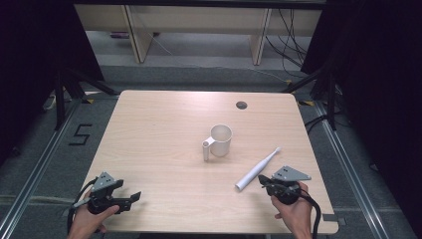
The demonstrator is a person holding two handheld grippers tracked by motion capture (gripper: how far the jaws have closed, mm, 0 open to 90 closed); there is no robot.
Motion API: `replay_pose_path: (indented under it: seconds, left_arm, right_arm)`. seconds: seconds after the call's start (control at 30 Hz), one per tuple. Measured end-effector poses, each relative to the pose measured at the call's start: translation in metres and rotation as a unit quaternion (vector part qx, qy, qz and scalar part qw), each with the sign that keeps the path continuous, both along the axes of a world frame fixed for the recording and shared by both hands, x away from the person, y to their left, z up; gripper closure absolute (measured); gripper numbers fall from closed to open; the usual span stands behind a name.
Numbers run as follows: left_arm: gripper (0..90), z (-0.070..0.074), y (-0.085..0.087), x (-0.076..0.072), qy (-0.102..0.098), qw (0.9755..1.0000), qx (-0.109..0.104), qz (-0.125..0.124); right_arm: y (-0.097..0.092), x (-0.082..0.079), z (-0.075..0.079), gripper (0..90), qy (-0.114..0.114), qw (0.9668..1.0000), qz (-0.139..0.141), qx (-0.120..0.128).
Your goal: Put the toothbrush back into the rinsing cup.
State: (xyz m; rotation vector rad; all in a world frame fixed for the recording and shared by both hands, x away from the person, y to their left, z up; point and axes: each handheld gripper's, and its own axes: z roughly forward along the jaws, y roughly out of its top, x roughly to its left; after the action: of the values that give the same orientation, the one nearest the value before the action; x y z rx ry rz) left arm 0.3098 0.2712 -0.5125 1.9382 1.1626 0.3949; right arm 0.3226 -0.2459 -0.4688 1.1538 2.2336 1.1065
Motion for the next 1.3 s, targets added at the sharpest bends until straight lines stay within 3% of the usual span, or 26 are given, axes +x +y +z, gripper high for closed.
replay_pose_path:
  seconds: [0.13, 0.17, 0.33, 0.37, 0.4, 0.47, 0.5, 0.6, 0.63, 0.67, 0.7, 0.73, 0.83, 1.3]
  left_arm:
    - [15.6, 0.000, -0.001, 0.001, -0.003, 1.0000, 0.001, -0.002]
    - [15.6, 0.000, -0.001, 0.001, -0.003, 1.0000, 0.000, -0.002]
    - [15.6, 0.000, -0.002, 0.001, -0.003, 1.0000, 0.000, -0.001]
    - [15.6, 0.000, -0.002, 0.001, -0.002, 1.0000, 0.002, -0.003]
    - [15.6, 0.000, -0.002, 0.001, -0.003, 1.0000, 0.002, -0.002]
    - [15.6, 0.000, -0.002, 0.001, -0.003, 1.0000, 0.004, -0.003]
    - [15.6, 0.001, 0.001, 0.001, 0.000, 0.9997, 0.018, -0.014]
    - [15.6, 0.001, 0.000, 0.001, -0.001, 0.9998, 0.018, -0.013]
    - [15.6, 0.001, 0.000, 0.001, 0.000, 0.9997, 0.019, -0.015]
    - [15.7, 0.001, 0.001, 0.001, 0.000, 0.9997, 0.020, -0.017]
    - [15.7, 0.001, 0.001, 0.001, -0.002, 0.9996, 0.020, -0.019]
    - [15.7, 0.001, 0.001, 0.001, -0.002, 0.9996, 0.020, -0.018]
    - [15.7, 0.001, 0.001, 0.001, -0.001, 0.9997, 0.020, -0.017]
    - [15.8, 0.001, 0.000, 0.002, -0.004, 0.9996, 0.023, -0.018]
  right_arm:
    - [0.012, 0.013, -0.002, 90.0, -0.011, 0.9997, 0.018, -0.009]
    - [0.017, 0.015, -0.003, 90.0, 0.000, 1.0000, 0.005, -0.004]
    - [0.031, 0.028, -0.008, 90.0, -0.002, 0.9995, 0.024, -0.020]
    - [0.036, 0.029, -0.009, 90.0, 0.014, 0.9997, 0.016, -0.012]
    - [0.037, 0.033, -0.009, 90.0, 0.009, 0.9993, 0.030, -0.021]
    - [0.042, 0.035, -0.012, 90.0, 0.012, 0.9991, 0.033, -0.022]
    - [0.045, 0.037, -0.013, 90.0, 0.015, 0.9988, 0.038, -0.025]
    - [0.052, 0.041, -0.018, 90.0, 0.026, 0.9984, 0.041, -0.030]
    - [0.056, 0.039, -0.019, 90.0, 0.049, 0.9980, 0.031, -0.024]
    - [0.057, 0.039, -0.020, 90.0, 0.051, 0.9979, 0.035, -0.022]
    - [0.056, 0.041, -0.020, 90.0, 0.051, 0.9975, 0.039, -0.031]
    - [0.058, 0.039, -0.021, 90.0, 0.059, 0.9973, 0.033, -0.027]
    - [0.056, 0.041, -0.023, 90.0, 0.056, 0.9969, 0.045, -0.034]
    - [0.044, 0.032, -0.027, 90.0, 0.081, 0.9945, 0.048, -0.046]
